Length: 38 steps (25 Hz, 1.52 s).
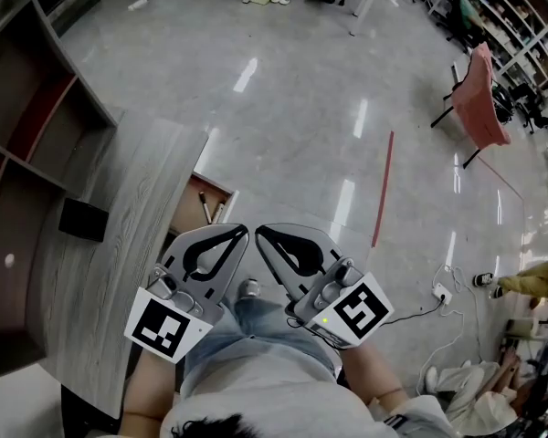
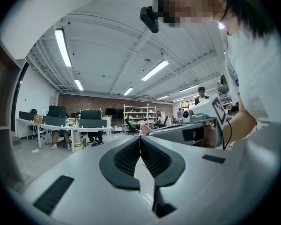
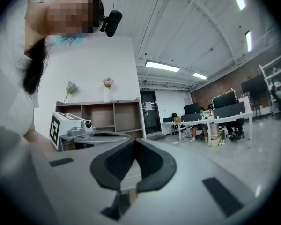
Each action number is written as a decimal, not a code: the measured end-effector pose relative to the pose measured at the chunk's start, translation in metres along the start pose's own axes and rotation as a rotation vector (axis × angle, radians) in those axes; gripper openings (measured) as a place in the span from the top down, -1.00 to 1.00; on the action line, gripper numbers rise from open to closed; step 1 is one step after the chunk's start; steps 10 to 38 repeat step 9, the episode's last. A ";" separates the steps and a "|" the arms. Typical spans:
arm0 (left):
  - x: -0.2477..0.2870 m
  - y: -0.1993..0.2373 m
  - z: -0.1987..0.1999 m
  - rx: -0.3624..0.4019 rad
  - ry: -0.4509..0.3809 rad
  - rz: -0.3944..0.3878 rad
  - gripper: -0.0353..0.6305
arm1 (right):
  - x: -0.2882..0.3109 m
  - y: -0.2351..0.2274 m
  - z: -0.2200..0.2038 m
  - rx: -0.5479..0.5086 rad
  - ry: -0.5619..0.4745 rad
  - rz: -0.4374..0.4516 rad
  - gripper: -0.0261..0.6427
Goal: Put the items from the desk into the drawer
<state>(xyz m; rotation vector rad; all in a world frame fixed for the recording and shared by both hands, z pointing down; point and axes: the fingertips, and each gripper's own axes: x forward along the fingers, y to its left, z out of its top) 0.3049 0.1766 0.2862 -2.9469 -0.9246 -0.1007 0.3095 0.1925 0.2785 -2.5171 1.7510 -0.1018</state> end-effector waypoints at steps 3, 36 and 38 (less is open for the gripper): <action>-0.002 0.002 0.000 -0.001 0.000 0.004 0.86 | 0.003 0.001 0.000 -0.002 0.004 0.007 0.89; 0.000 0.000 0.003 0.007 0.003 0.012 0.86 | 0.001 0.000 0.002 -0.004 0.003 0.018 0.89; 0.000 0.000 0.003 0.007 0.003 0.012 0.86 | 0.001 0.000 0.002 -0.004 0.003 0.018 0.89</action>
